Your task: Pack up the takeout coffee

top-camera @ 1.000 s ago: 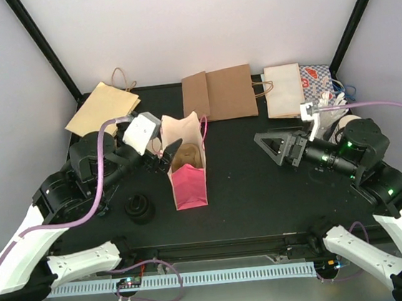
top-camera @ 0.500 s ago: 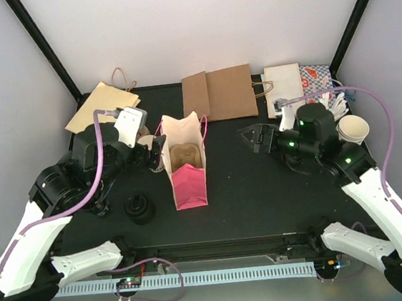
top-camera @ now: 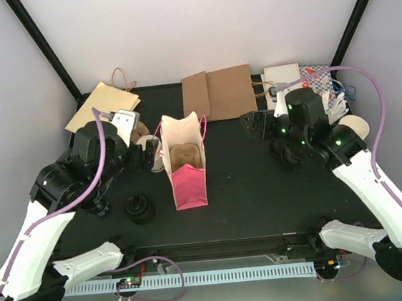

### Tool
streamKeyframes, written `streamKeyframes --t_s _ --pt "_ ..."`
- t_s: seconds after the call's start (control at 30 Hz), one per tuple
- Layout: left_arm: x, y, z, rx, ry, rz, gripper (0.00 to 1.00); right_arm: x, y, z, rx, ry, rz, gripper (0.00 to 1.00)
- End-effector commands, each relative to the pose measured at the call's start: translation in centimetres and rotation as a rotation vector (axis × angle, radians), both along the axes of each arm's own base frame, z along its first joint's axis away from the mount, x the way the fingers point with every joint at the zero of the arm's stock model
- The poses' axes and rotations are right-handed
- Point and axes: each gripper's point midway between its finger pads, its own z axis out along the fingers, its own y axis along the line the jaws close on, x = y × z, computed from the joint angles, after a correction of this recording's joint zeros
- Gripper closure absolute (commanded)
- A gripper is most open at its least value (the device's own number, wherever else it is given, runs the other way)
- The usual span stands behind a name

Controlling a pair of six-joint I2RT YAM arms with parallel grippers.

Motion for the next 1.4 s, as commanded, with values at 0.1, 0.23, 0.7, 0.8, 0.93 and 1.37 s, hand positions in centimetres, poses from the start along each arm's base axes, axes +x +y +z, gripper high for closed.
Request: streamKeyframes --t_s 0.1,0.23,0.7,0.8,0.93,1.37 --pt "0.2 -0.3 -2.0 -0.007 0.05 -0.002 0.01 1.5 -2.9 0.4 -0.227 -0.12 -0.08 0.0" --pt "0.7 0.1 -2.7 -0.005 0.072 0.009 0.04 1.8 -4.7 0.6 -0.296 -0.17 -0.153 0.0" --pt "3.4 -2.7 -4.7 -0.091 0.136 -0.062 0.25 -2.2 7.6 2.2 0.02 -0.047 0.278 0.14" --pt "3.5 -2.8 -4.9 -0.107 0.136 -0.06 0.32 -2.1 9.4 2.5 0.035 -0.05 0.291 0.2" --pt "3.5 -2.7 -4.7 -0.119 0.111 -0.056 0.38 -2.0 11.6 3.3 0.058 -0.063 0.301 0.27" --pt "5.8 -2.2 -5.1 -0.118 0.101 -0.001 0.89 0.8 11.2 4.9 -0.012 -0.131 0.132 0.84"
